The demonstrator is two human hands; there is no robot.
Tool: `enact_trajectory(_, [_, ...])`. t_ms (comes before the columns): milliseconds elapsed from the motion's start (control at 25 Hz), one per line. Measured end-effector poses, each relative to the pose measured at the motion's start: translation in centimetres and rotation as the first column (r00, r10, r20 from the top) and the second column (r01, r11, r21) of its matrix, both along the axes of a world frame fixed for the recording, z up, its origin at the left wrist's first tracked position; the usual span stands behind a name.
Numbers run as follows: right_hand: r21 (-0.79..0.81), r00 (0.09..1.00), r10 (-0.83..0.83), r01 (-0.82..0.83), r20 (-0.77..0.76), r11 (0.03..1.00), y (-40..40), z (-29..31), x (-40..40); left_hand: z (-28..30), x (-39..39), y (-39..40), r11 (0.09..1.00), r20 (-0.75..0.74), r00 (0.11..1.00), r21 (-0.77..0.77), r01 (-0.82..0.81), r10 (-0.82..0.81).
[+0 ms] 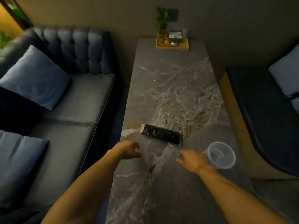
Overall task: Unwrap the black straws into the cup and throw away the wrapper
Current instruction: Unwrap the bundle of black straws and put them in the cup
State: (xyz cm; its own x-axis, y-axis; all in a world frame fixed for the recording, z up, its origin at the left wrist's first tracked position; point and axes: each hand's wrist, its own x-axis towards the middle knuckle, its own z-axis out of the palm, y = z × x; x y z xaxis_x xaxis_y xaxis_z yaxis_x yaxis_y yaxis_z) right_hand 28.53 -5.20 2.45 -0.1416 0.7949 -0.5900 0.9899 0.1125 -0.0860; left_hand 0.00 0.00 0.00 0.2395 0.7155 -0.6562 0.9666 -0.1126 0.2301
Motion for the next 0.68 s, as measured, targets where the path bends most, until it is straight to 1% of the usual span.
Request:
enact_trajectory(120, [-0.005,0.999,-0.002,0.003,0.051,1.0,3.0,-1.2,0.0,-0.3,0.1,3.9,0.997,-0.029,0.998,0.065,0.048,-0.046])
enact_trajectory(200, [-0.027,0.996,-0.053,0.055,0.069,0.998,5.2,-1.9,0.0,-0.6,0.6,6.7,0.992,-0.017,0.999,0.117,0.048,-0.047])
enact_trajectory(280, [-0.03,0.988,-0.143,0.144,0.052,0.989,6.9,-3.0,0.0,-1.3,1.1,8.9,0.988,-0.001,0.999,0.15,0.046,-0.047])
enact_trajectory(360, [-0.056,0.963,-0.271,0.27,0.004,0.961,8.5,-4.1,0.0,-2.0,1.7,10.8,0.984,0.007,0.998,0.168,0.059,-0.061])
enact_trajectory(440, [-0.113,0.915,-0.4,0.392,-0.048,0.913,9.6,-5.3,0.0,-3.0,2.5,12.1,0.986,0.024,0.997,0.152,0.073,-0.078])
enact_trajectory(520, [-0.162,0.868,-0.49,0.474,-0.08,0.866,10.3,-6.3,0.0,-4.1,3.2,12.6,0.989,0.011,0.993,0.099,0.113,-0.115])
enact_trajectory(680, [-0.196,0.817,-0.562,0.534,-0.13,0.822,10.9,-7.7,0.0,-6.0,4.0,12.8,0.987,0.025,0.99,0.078,0.137,-0.139])
